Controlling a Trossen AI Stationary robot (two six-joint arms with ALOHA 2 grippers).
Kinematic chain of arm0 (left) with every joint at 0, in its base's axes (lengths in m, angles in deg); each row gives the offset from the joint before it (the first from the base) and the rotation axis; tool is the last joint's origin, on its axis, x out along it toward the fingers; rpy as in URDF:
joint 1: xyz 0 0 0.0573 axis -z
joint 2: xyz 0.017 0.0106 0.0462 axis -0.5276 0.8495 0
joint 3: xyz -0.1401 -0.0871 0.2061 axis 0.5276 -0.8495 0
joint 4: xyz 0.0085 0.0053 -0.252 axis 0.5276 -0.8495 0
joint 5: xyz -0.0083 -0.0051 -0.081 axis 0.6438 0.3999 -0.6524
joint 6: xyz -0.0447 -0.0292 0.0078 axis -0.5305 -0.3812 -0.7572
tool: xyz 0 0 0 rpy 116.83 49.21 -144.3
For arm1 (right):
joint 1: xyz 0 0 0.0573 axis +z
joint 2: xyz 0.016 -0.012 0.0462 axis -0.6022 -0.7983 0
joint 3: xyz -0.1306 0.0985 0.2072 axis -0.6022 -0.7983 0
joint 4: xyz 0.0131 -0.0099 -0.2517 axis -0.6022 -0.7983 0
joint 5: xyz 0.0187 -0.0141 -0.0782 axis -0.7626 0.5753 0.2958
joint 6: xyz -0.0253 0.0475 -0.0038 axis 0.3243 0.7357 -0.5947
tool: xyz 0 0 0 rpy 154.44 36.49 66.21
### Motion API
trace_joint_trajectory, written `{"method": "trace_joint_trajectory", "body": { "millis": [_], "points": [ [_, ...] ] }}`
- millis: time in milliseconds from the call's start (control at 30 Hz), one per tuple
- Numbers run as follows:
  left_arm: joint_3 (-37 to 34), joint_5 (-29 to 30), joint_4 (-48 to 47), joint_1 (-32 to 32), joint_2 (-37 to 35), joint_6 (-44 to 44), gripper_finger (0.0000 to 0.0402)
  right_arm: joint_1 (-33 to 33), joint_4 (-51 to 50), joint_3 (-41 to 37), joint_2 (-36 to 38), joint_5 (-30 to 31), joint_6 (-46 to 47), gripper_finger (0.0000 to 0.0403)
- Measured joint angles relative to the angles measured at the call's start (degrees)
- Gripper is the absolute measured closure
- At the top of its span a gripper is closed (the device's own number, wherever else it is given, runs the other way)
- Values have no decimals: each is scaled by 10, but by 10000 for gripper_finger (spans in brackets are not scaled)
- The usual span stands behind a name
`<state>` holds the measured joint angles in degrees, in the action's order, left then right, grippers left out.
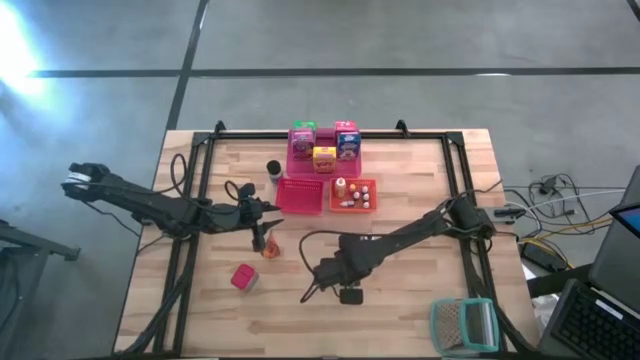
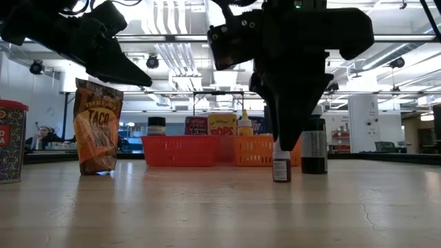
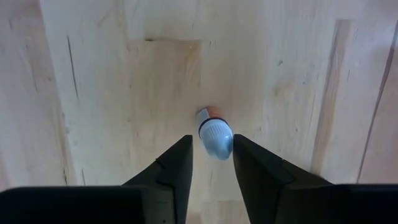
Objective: Pick & Place Kitchen Items
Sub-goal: Put the small red food coloring bottle into the orange bin
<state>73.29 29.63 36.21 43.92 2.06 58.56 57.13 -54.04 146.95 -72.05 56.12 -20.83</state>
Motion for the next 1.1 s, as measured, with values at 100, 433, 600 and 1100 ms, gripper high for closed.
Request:
{"method": "trace_joint_trajectory", "body": {
  "millis": [100, 433, 600, 1100],
  "points": [
    [0, 0, 0, 0, 0, 0, 234, 0, 2, -5, 0, 0, 0, 307],
    [0, 0, 0, 0, 0, 0, 234, 0, 22, -10, 0, 0, 3, 335],
    [0, 0, 0, 0, 0, 0, 234, 0, 23, -10, 0, -1, 4, 329],
    [0, 0, -1, 0, 0, 0, 234, 0, 40, -10, 0, -1, 6, 267]
  ]
}}
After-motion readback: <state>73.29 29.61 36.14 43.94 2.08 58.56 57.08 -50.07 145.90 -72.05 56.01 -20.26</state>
